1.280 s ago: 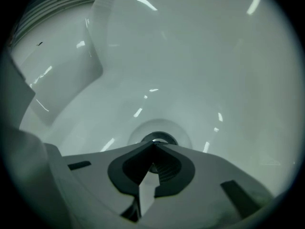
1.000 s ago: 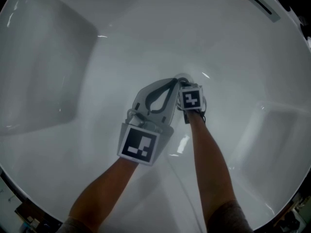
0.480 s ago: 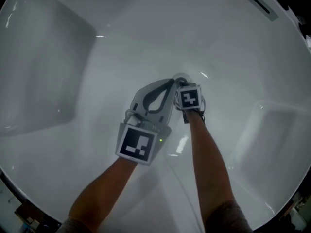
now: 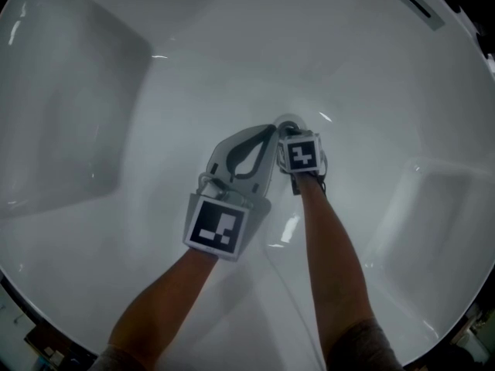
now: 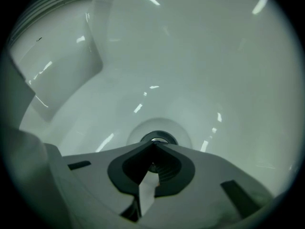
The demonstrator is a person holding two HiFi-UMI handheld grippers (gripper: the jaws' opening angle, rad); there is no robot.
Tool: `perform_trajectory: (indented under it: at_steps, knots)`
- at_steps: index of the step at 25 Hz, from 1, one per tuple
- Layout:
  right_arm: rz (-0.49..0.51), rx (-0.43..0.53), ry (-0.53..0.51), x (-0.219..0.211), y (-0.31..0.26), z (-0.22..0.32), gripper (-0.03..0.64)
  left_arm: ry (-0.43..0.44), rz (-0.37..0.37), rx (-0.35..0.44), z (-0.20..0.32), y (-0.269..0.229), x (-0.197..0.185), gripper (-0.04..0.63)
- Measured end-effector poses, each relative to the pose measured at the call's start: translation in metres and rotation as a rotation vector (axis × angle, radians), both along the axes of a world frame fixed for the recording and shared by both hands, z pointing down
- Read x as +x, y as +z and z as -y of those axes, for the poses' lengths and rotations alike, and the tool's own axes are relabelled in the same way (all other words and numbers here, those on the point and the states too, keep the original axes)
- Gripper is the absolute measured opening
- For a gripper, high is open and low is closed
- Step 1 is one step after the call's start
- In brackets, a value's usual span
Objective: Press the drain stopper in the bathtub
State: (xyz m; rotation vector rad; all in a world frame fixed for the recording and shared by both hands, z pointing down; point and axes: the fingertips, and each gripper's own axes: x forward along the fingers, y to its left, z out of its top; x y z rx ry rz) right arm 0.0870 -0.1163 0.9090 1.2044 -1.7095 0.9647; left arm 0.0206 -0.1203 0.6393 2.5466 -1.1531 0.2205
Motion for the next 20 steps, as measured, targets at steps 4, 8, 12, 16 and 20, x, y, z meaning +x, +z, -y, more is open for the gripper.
perform_trajectory:
  at_steps: [4,8,12,16,20]
  knots:
    - [-0.022,0.031,-0.017,-0.002,-0.009,0.002,0.0,-0.01,-0.006,-0.008,0.003,-0.004,-0.002,0.002]
    - [-0.033,0.01,-0.017,-0.002,-0.012,-0.003,0.0,-0.01,-0.002,-0.013,0.007,-0.009,-0.003,0.002]
    - [-0.041,0.026,0.023,0.003,-0.027,-0.002,0.0,-0.022,0.008,-0.016,0.01,-0.018,-0.009,0.002]
    - [-0.01,0.044,0.053,0.003,-0.064,0.001,0.0,-0.02,0.02,-0.014,0.007,-0.043,-0.011,0.002]
    - [0.014,0.081,0.078,0.003,-0.124,0.006,0.0,-0.023,0.007,-0.009,0.005,-0.093,-0.008,0.002]
